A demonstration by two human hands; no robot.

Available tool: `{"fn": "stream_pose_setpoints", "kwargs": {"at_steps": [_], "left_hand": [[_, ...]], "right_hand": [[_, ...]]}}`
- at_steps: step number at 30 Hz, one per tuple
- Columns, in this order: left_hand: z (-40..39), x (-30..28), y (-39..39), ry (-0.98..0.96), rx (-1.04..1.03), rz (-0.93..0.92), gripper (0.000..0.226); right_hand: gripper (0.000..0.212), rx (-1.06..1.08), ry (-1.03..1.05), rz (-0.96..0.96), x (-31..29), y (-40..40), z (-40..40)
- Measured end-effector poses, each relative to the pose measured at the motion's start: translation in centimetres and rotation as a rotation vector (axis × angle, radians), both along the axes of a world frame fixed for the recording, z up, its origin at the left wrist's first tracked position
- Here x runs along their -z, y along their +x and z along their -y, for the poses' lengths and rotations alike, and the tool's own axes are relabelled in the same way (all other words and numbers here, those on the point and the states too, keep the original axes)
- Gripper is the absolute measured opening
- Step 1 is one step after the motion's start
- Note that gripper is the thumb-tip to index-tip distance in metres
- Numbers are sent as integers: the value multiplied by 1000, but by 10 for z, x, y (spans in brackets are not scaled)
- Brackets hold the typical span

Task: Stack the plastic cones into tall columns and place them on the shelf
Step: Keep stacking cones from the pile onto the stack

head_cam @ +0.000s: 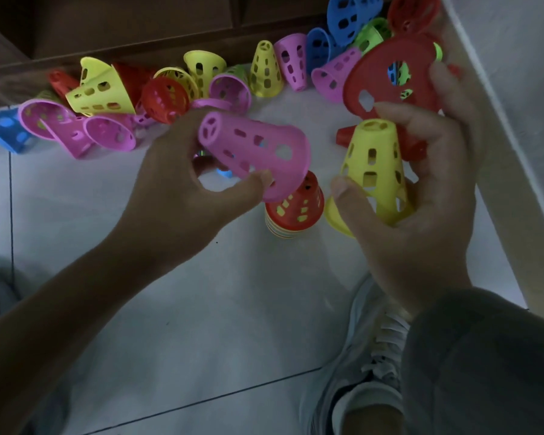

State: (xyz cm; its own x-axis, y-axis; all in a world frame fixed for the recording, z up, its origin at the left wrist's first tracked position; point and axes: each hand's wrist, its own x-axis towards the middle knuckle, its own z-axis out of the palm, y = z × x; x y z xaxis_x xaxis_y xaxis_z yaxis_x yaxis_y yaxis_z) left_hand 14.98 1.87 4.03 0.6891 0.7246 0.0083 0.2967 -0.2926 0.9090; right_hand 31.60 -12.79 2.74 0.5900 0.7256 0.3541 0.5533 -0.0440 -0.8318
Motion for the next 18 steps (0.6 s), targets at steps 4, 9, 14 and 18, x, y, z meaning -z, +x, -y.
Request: {"fn": "stream_pose_setpoints", "kwargs": {"at_steps": [4, 9, 14, 18], "left_hand": [[1, 2, 14, 224, 190, -217, 47], [7, 12, 31, 323, 258, -291, 63], [10, 20, 31, 239, 271, -342, 80], [10, 21, 22, 221, 217, -276, 64]], "right_hand": [[50, 21, 33, -81, -3, 1, -3], [41, 25, -9, 9, -2, -4, -7], [40, 17, 24, 43, -4, -5, -7], [48, 12, 90, -20, -9, 0, -17]]}}
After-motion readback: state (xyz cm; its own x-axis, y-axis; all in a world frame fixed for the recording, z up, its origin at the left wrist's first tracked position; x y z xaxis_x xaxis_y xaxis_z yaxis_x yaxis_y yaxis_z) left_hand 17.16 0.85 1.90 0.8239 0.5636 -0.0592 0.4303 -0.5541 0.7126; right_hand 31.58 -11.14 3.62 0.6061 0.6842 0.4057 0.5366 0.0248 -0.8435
